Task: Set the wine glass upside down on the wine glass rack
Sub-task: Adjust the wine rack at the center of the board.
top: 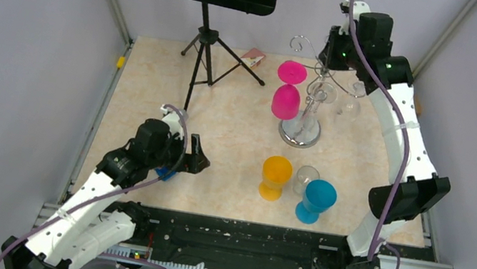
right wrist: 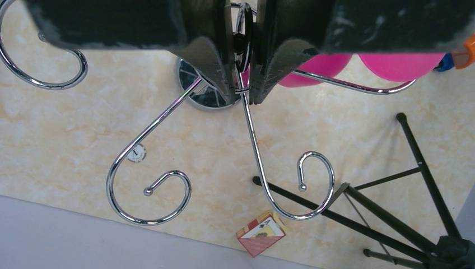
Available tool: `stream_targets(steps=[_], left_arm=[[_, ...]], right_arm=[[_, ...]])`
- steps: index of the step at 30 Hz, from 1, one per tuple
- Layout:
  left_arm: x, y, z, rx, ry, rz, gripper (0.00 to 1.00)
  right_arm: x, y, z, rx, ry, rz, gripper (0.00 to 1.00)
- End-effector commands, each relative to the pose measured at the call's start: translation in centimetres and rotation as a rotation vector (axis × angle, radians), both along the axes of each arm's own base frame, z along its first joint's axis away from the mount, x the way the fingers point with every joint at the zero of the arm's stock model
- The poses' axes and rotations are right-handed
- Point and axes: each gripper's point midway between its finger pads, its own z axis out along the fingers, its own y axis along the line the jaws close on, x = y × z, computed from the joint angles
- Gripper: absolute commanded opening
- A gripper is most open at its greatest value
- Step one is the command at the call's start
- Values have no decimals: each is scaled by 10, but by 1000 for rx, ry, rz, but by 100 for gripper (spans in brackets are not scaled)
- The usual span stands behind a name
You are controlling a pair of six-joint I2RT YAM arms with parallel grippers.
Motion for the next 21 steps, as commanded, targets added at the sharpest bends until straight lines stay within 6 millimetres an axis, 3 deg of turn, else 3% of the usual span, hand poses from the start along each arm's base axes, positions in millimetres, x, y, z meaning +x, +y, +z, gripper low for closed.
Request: stream_targets(steps=[1,3,6,14,21], left_arm=[[12,-11,33,-62,-61,-14,93],[19,-17,48,-91,-86,-18,93],[36,-28,77,-152,-150,-16,94],[96,-75,146,-346,-220,-58,92],[166,-107,180,-649,-164,-69,84]], right_arm=[[-14,4,15,22,-29,77,30],[-15,6,18,37,-35,86,51],[-17,8,29,76,-54,82,62],[-36,6,69,151,-137,71,67],[-49,3,85,170,-170,73,67]])
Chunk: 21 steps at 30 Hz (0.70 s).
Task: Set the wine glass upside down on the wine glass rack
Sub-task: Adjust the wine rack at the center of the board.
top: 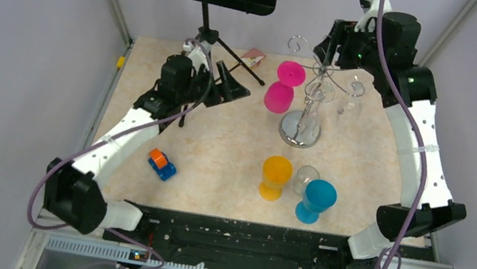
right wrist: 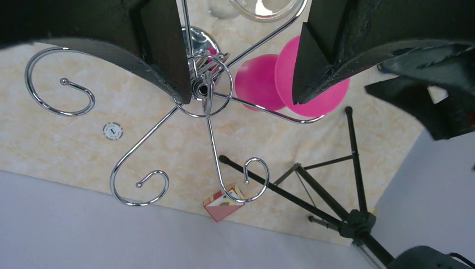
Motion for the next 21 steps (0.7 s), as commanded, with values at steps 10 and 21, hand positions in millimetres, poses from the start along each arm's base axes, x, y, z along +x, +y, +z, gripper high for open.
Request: stream_targets(steps=[10,21], left_arm=[[92,-58,81,-604,6,-219,66],[116,-88,109,-624,-63,-280,71]], right_arm=[[-12,-9,16,16,-63,-18,58],[-9,-13,4,-21,-54,-34,50]])
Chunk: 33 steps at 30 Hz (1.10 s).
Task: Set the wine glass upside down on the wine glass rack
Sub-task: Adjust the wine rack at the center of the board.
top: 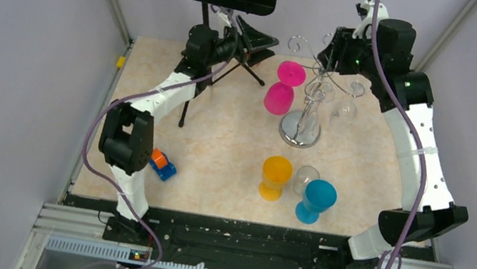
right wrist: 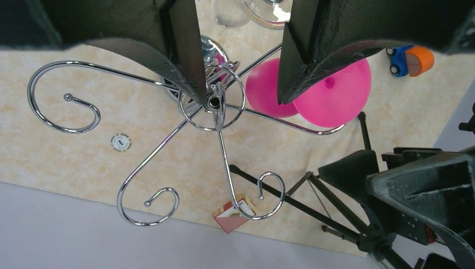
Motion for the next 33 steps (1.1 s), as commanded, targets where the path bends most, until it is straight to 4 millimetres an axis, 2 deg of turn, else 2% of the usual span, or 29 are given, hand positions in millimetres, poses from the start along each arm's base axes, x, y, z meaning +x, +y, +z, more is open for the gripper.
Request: stream_targets(steps=[1,6,11,15,22,32,33], left_arm=[[-1,-18,29,-45,-102,-46,71],[13,-37,25,-12,-89,-58,69],[26,-44,19,-5,-71,-34,63],[35,-47,18,-19,-61,-29,51],[48,-52,18,-50,-36,-25,33],[43,-49,18,-48,-36,-30,0],[42,-48,19,-52,-38,-29,0]], right_arm=[[-2,-5,11,-3,-49,-5,50],[-2,-4,8,-6,-43,-3,46],[-1,-7,4,-17,-36,-13,44],[1,-9,3,-24,-39,-29,35],[10,-14,-9,-59,-23,-57,32],[21,-24,-29,-110,19,-116,31],[22,-26,-31,-116,21,-120,31]])
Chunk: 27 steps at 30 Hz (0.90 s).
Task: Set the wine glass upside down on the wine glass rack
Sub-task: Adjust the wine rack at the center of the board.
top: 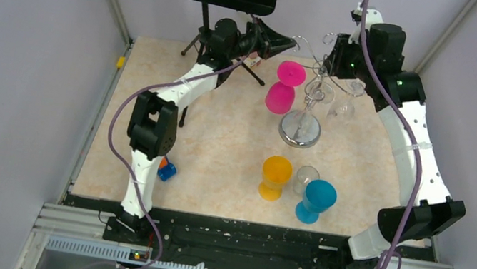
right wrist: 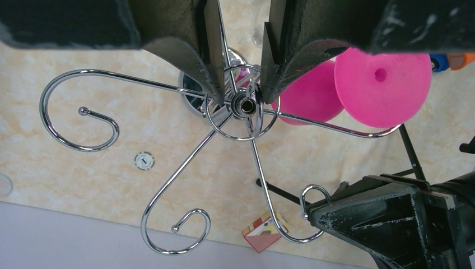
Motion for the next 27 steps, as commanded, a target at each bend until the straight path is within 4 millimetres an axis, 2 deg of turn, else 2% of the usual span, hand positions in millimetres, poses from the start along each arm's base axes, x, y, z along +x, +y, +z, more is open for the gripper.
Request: stream_targets(steps=[1,10,17,24,27], left_arm=[[-9,7,30,-31,-85,12,0],[-23,15,43,-84,-70,23,0],[-40,22,57,-115,-76,34,0],[-59,20,70,-131,-91,31,0],[-66,18,66,-133,-80,36,0]], right_arm=[[12,-12,-1,-37,-21,-47,30],[21,-23,-8,-62,-9,-98,27],[27,-30,-5,-68,-7,-127,26],[29,-33,-4,-66,-7,-136,25],[29,-33,-5,-69,-3,-133,25]])
